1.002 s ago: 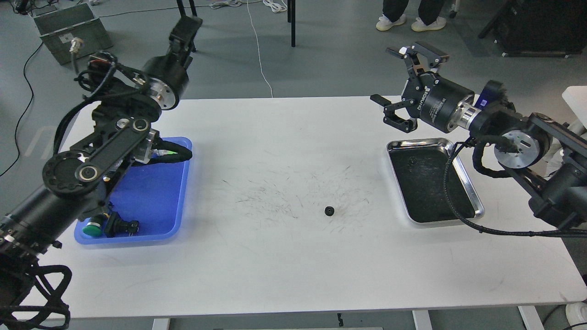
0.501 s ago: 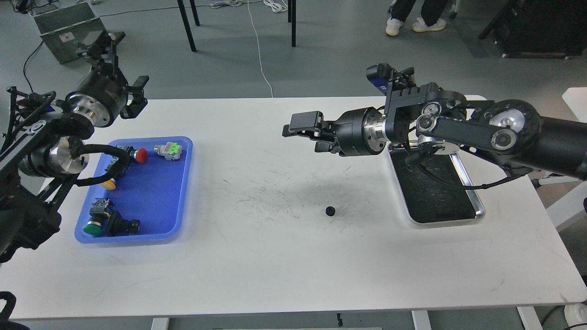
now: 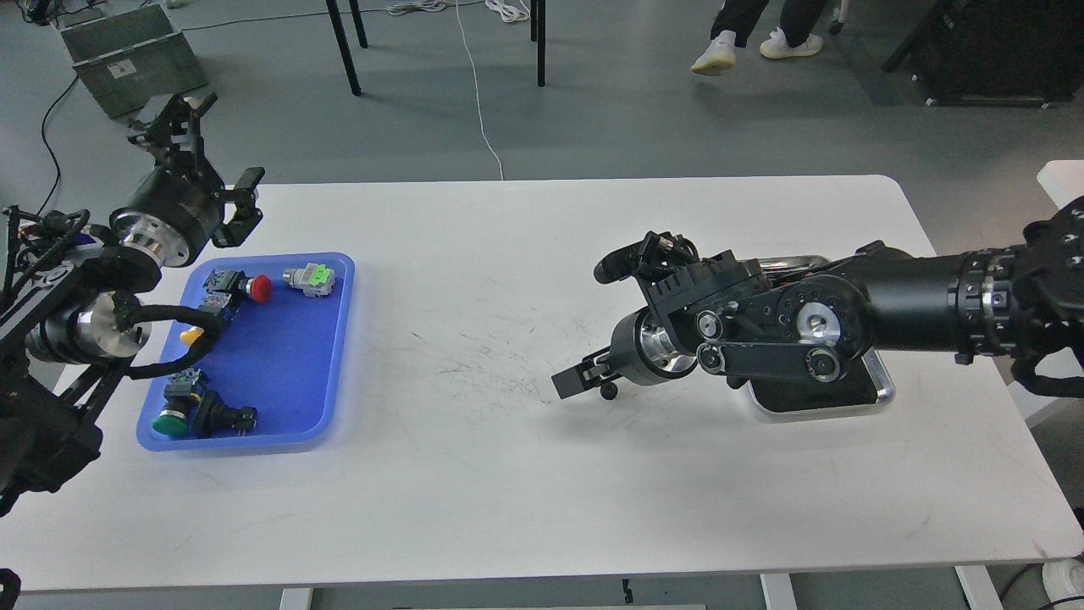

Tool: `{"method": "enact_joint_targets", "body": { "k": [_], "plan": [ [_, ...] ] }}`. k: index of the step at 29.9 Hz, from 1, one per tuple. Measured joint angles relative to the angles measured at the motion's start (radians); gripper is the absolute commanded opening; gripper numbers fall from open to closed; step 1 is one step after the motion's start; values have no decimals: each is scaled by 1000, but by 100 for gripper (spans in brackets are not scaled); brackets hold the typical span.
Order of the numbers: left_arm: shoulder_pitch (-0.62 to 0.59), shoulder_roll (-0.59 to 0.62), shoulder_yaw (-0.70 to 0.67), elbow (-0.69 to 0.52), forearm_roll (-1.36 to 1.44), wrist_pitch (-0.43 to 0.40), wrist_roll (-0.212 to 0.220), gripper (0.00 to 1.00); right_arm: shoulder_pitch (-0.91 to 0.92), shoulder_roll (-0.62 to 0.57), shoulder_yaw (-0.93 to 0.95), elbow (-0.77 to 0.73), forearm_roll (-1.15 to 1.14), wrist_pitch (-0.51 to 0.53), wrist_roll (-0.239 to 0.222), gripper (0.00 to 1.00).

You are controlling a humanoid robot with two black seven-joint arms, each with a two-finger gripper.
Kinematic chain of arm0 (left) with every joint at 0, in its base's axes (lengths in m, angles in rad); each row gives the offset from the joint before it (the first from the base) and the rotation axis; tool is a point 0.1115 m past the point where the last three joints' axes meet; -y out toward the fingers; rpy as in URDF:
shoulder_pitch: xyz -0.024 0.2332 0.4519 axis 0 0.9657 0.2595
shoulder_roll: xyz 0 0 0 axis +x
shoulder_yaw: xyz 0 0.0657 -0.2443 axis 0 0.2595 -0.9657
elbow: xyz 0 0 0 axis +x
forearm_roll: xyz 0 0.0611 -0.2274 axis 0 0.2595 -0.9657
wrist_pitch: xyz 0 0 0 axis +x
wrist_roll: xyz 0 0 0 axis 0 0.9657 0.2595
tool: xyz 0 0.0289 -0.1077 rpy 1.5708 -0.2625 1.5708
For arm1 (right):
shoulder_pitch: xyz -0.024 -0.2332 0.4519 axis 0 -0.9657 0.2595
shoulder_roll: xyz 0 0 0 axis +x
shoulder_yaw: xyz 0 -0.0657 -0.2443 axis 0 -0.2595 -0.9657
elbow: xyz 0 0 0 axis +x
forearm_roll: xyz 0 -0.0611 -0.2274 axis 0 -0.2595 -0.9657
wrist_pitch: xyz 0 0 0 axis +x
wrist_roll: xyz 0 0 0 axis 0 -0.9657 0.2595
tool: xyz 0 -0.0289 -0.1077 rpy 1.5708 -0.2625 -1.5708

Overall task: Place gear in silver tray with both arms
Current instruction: 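Reach the right gripper down to the gear and grasp it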

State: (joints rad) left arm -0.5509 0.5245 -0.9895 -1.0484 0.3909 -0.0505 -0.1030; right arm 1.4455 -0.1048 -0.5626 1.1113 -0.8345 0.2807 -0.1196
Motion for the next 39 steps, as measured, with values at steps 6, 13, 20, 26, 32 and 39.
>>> {"method": "enact_joint_targets", "body": {
  "k": [6, 13, 20, 26, 32, 39],
  "plan": [
    [4, 1, 0, 1, 1, 0, -9, 98, -18, 67, -43, -61, 0, 0, -2, 97],
    [5, 1, 2, 2, 5, 0, -13, 98, -24, 84, -79, -67, -16, 0, 2, 90],
    [5, 0, 3, 2, 5, 0, -19, 98, -23, 78, -99, -68, -30, 0, 3, 71],
    [6, 0, 3, 2, 6, 1, -21, 98, -22, 76, -100, -75, -41, 0, 7, 56],
    [6, 0, 3, 2, 6, 1, -22, 98, -18, 74, -103, -77, -73, 20, 10, 44],
    [6, 0, 5, 2, 7, 1, -28, 98, -15, 74, -115, -76, -77, 30, 13, 30]
  ]
}}
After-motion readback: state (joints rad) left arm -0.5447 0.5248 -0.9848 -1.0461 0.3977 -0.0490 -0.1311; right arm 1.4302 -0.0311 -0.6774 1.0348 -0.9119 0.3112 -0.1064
